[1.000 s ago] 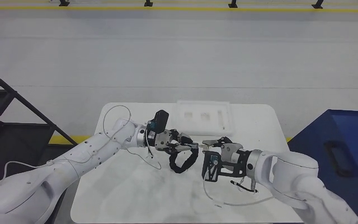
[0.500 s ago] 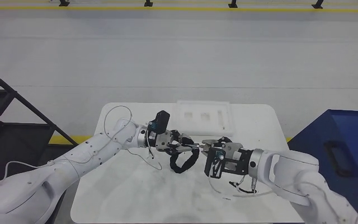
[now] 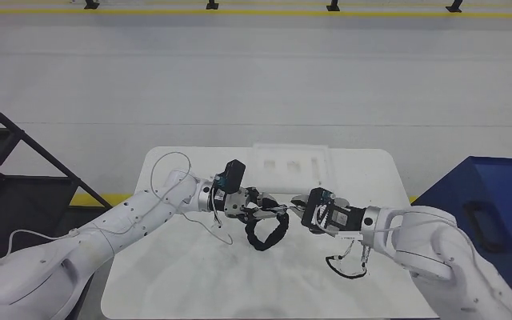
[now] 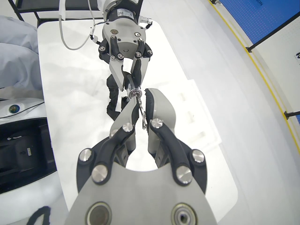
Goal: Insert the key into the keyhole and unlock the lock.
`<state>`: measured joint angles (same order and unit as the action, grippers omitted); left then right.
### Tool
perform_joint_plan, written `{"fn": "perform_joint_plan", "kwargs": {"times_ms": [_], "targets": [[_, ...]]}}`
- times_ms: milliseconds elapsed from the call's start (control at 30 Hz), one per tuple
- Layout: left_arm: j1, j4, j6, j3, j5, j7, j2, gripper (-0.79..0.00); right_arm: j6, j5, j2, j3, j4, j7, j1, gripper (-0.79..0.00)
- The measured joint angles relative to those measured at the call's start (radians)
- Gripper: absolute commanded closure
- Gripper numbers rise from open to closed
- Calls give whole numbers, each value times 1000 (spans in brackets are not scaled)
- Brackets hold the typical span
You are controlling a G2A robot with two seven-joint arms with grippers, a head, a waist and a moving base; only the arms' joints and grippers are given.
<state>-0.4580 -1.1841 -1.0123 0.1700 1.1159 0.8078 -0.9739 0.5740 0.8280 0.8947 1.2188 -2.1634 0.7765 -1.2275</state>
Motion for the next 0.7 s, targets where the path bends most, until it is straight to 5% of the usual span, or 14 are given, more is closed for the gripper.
{"fn": "perform_joint_plan", "kwargs": {"times_ms": [267,300,333,367,700], "targets": [[5,1,0,0,15,0,-5,0,-73,-150,4,-3,40,47,23,0],[6,2,0,0,17,0,-5,0,-80,-165,4,-3,45,51,26,-117],[7,2,0,0,20,0,-6,0,-85,-180,5,-4,50,56,29,-348],[8,4,0,0,23,0,-6,0,-90,-198,5,-5,56,62,32,-785],[21,85,6,18,85,-32,-13,0,-78,-258,5,-2,90,86,55,-785]]}}
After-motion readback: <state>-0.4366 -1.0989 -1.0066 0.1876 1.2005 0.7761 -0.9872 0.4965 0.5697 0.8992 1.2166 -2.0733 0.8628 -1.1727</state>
